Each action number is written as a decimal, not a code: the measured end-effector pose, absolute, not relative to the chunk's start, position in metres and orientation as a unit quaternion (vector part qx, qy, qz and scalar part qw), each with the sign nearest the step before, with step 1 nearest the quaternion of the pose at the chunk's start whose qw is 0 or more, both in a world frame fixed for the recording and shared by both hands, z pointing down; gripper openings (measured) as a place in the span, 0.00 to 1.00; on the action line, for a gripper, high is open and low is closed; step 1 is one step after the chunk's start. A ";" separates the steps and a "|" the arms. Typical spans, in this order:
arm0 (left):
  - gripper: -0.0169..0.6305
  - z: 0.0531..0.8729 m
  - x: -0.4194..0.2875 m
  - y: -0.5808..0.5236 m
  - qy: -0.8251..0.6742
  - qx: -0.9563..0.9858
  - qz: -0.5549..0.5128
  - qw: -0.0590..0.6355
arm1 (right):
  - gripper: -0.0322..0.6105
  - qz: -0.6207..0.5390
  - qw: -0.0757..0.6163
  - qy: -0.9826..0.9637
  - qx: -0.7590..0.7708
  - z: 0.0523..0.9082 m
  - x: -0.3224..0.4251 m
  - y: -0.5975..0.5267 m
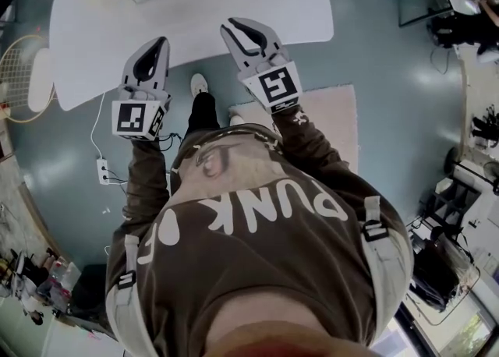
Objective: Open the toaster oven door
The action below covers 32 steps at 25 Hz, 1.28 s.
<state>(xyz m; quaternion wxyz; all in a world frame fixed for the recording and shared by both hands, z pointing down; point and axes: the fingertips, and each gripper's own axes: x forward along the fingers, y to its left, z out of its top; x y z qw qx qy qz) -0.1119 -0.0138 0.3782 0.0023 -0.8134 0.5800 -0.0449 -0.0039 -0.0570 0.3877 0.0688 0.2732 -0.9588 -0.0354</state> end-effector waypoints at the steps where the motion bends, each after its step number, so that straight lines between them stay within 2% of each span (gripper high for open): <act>1: 0.03 0.380 -0.122 -0.027 0.577 -0.816 -0.046 0.002 | 0.16 -0.031 0.075 -0.955 0.284 0.390 -0.011 -0.072; 7: 0.03 0.385 -0.168 -0.100 0.554 -0.831 -0.043 -0.004 | 0.16 -0.013 0.114 -0.926 0.359 0.390 -0.047 -0.172; 15: 0.03 0.391 -0.172 -0.153 0.524 -0.851 -0.042 -0.014 | 0.16 0.039 0.160 -0.893 0.419 0.409 -0.063 -0.275; 20: 0.03 0.391 -0.171 -0.172 0.524 -0.850 -0.049 -0.017 | 0.18 0.073 0.218 -0.874 0.428 0.439 -0.069 -0.308; 23: 0.03 0.391 -0.166 -0.178 0.519 -0.853 -0.053 -0.014 | 0.20 0.099 0.227 -0.875 0.416 0.449 -0.071 -0.313; 25: 0.03 0.390 -0.160 -0.186 0.517 -0.854 -0.054 -0.014 | 0.17 0.109 0.227 -0.878 0.408 0.449 -0.069 -0.314; 27: 0.03 0.389 -0.155 -0.193 0.517 -0.854 -0.049 -0.015 | 0.09 0.117 0.233 -0.878 0.401 0.449 -0.069 -0.316; 32: 0.03 0.388 -0.154 -0.203 0.515 -0.855 -0.050 -0.019 | 0.09 0.120 0.250 -0.877 0.392 0.452 -0.071 -0.317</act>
